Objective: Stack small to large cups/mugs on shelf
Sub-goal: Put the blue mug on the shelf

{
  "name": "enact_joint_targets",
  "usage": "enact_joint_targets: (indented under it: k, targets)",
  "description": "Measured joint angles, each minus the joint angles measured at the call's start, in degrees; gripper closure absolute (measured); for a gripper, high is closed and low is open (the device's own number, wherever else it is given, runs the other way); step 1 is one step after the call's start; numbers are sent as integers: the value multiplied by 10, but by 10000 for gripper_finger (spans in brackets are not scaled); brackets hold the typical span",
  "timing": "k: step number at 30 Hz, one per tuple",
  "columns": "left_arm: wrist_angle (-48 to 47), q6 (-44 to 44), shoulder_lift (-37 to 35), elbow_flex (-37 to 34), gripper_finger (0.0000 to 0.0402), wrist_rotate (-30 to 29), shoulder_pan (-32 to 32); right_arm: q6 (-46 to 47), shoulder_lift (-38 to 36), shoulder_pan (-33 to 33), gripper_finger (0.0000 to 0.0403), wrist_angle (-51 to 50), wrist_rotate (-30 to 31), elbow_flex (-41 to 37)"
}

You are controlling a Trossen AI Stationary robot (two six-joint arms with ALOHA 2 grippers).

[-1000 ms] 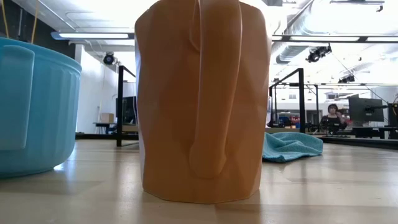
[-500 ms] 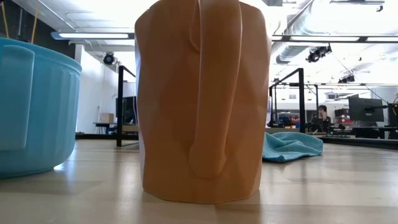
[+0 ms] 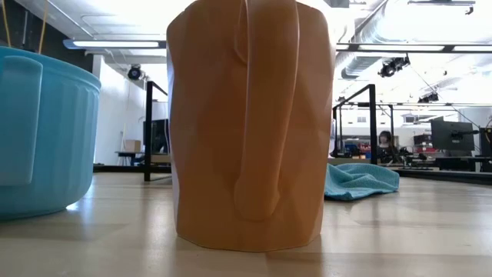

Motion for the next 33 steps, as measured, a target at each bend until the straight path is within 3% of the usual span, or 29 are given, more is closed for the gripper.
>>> enact_joint_targets:
  k: [9, 19, 33]
  targets:
    - [-17, -2, 93, 0, 277, 58, 0, 38, 7, 0, 302, 0, -15, 0]
    - [-28, 62, 157, 0, 277, 109, 8, 42, 16, -1, 302, -1, -23, 0]
    - [-37, 180, 248, 0, 277, 273, 100, 112, 19, -1, 302, -45, -28, 0]
